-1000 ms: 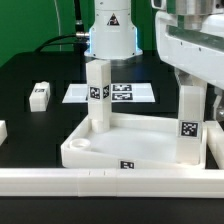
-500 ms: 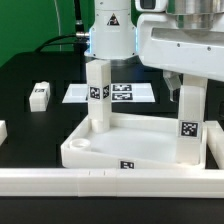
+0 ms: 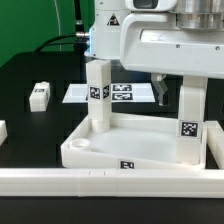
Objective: Assemble desk
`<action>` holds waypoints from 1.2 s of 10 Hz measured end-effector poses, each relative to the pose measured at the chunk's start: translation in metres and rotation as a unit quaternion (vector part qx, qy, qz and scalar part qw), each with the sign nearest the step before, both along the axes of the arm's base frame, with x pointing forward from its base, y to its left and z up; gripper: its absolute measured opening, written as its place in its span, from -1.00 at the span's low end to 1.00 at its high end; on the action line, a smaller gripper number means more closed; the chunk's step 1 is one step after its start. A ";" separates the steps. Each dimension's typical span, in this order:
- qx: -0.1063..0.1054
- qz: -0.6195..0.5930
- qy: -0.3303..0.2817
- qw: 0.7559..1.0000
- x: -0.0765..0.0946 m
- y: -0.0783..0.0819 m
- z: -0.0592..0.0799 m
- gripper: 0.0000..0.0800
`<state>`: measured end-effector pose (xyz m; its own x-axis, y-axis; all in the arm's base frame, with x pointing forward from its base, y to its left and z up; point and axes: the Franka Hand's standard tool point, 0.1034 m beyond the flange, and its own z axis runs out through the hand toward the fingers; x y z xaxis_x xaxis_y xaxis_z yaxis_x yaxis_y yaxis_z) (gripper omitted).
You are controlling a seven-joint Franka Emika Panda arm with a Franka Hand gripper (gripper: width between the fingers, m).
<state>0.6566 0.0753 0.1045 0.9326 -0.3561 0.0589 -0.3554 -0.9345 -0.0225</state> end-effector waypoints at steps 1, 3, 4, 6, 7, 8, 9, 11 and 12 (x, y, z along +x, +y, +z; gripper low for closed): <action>-0.003 0.024 0.000 1.000 0.000 -0.001 0.000 0.62; -0.018 0.087 0.000 0.996 0.001 -0.003 0.001 0.62; -0.019 0.094 0.001 0.995 0.001 -0.004 0.001 0.56; -0.019 0.093 0.001 0.996 0.001 -0.004 0.000 0.21; -0.018 0.092 0.001 0.996 0.001 -0.004 0.000 -0.24; -0.017 0.083 0.001 0.996 0.001 -0.004 0.000 -0.24; -0.018 0.083 0.001 0.996 0.001 -0.004 0.000 -0.28; -0.014 0.048 0.000 0.999 0.001 -0.004 0.000 -0.28; -0.009 -0.004 0.000 1.000 0.001 -0.003 0.000 -0.28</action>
Offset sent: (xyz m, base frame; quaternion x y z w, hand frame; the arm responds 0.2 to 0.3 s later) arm 0.0050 -0.0003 0.0028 0.0008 -0.0031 -0.1340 0.9910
